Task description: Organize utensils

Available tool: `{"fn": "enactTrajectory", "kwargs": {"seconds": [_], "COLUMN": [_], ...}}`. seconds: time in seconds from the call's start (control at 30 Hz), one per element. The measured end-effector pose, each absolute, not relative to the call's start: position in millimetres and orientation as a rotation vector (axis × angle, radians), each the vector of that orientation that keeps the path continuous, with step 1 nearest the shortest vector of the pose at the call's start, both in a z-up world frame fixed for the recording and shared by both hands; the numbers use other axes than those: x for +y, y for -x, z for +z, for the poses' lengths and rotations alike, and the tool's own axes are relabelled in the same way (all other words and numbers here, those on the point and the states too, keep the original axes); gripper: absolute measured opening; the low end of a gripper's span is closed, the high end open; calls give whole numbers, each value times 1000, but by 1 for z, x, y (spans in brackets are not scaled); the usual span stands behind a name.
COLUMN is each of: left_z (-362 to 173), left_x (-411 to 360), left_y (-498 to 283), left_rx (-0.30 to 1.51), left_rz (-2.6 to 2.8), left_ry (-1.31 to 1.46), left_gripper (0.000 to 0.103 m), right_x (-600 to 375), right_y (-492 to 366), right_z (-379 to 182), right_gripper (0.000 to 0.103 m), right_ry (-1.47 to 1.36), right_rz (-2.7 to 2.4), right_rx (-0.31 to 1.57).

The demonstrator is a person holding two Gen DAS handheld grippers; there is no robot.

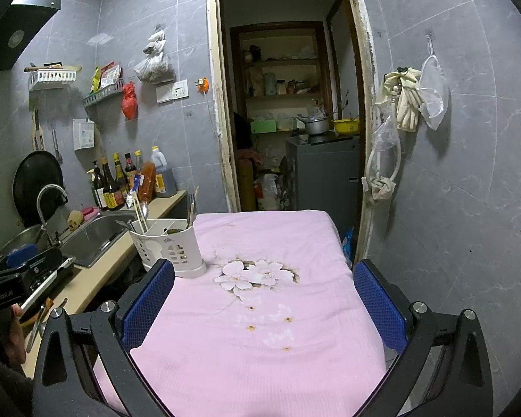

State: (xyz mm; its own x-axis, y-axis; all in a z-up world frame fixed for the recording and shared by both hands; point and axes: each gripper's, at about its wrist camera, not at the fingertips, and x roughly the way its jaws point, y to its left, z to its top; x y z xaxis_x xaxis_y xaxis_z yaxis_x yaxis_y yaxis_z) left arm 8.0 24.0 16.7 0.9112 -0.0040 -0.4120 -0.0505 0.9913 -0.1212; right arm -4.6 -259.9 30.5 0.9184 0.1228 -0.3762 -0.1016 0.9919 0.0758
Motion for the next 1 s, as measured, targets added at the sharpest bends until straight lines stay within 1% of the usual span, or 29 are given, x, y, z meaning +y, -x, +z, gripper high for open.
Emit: {"fn": "enactTrajectory", "kwargs": {"seconds": [1.0], "left_z": [15], "left_x": [34], "left_y": [-12], "left_rx": [451], "left_rz": [7], "left_ry": [110], "left_gripper": [102], "right_x": [-259], "right_y": [-1], "right_z": [25], "right_gripper": [101], "right_ry": [-52], "right_rz": [120], "right_rx": [401]}}
